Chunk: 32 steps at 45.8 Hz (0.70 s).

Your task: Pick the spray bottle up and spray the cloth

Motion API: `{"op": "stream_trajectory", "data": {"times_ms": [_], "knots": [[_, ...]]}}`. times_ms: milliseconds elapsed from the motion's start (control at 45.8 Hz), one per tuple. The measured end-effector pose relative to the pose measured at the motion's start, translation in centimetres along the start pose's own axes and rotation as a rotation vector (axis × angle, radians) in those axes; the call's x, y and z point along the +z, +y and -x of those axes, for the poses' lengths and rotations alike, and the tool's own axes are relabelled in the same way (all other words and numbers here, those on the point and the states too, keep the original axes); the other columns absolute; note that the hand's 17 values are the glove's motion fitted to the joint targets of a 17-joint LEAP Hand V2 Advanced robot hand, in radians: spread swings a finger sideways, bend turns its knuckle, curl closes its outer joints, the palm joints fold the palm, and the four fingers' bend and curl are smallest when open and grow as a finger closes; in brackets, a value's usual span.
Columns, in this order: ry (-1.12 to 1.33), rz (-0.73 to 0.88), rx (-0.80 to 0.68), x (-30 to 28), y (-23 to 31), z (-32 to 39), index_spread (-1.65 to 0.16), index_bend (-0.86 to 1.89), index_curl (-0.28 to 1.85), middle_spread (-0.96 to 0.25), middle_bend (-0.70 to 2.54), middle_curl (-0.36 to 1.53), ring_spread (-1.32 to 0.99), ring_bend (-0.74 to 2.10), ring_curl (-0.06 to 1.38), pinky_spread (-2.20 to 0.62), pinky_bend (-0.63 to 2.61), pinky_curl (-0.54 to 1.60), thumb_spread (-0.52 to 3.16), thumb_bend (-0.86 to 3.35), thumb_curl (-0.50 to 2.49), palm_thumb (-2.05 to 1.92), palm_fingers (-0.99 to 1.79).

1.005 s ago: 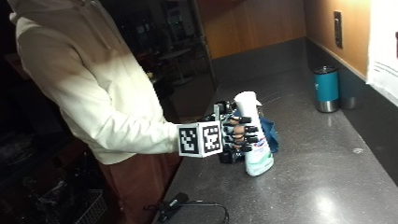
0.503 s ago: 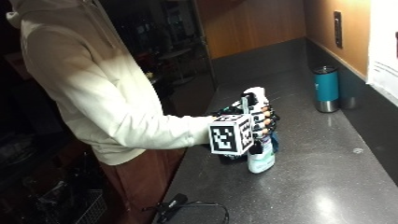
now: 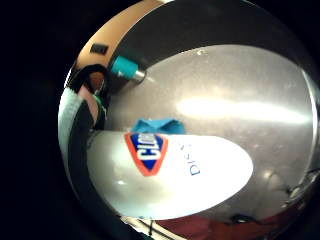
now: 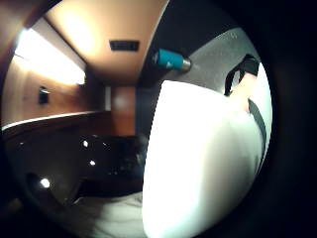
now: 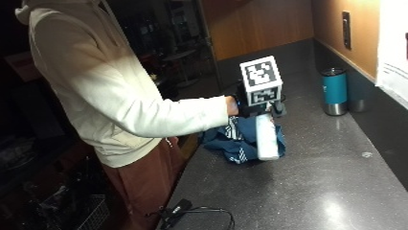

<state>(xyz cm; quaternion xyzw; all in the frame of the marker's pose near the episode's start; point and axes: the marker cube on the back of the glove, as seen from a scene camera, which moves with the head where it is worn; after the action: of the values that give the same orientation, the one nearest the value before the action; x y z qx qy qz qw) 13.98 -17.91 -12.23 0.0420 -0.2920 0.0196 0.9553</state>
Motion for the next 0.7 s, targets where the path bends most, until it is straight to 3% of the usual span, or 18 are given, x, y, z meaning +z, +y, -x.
{"op": "stream_trajectory", "data": {"times_ms": [415,568,699], "knots": [[0.789,0.301,-0.306,5.7,1.2,12.6,-0.21,0.36,0.50,-0.16,0.51,0.50,-0.22,0.52,0.45,-0.28,0.32,0.38,0.06,-0.03,0.69,1.04,1.34],[0.970,0.318,-0.297,9.7,1.5,13.2,-0.21,0.37,0.51,-0.16,0.52,0.51,-0.22,0.52,0.45,-0.28,0.32,0.38,0.04,-0.03,0.70,1.04,1.34],[0.980,0.353,-0.292,12.6,2.2,11.7,-0.21,0.38,0.52,-0.15,0.52,0.51,-0.22,0.52,0.46,-0.28,0.33,0.39,0.02,-0.03,0.71,1.04,1.34]]}}
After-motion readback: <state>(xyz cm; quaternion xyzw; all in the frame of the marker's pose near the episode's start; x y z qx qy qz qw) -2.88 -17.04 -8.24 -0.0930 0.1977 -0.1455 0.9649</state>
